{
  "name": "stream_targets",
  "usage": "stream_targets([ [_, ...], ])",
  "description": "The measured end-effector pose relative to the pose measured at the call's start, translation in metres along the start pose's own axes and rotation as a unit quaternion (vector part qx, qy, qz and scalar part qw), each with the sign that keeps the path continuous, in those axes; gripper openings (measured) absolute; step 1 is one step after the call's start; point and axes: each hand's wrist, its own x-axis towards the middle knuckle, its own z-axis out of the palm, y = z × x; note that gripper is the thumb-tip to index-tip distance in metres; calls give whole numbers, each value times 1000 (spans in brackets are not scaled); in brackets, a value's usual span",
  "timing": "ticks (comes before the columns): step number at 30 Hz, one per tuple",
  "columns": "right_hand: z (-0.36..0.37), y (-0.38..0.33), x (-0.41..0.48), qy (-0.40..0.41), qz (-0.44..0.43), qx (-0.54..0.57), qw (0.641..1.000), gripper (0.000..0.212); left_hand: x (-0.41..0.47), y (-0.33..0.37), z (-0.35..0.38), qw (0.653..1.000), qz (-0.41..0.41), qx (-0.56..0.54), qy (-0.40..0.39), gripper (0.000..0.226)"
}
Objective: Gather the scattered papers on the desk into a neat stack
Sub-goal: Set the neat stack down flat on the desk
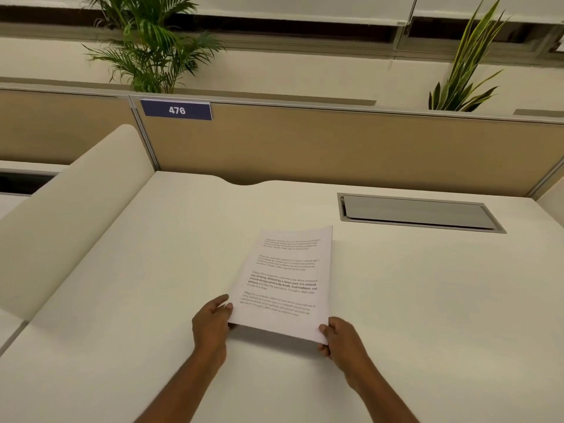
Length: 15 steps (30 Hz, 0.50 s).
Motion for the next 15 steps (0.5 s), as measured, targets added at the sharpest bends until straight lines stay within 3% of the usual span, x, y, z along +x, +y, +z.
stream_targets([
  [11, -61, -88, 124, 53, -53, -45, 996, 18, 60, 59, 123, 995, 64, -69, -22, 35],
  [15, -74, -111, 178, 63, -41, -63, 995, 16, 94, 69, 164, 996, 79, -43, -15, 34],
])
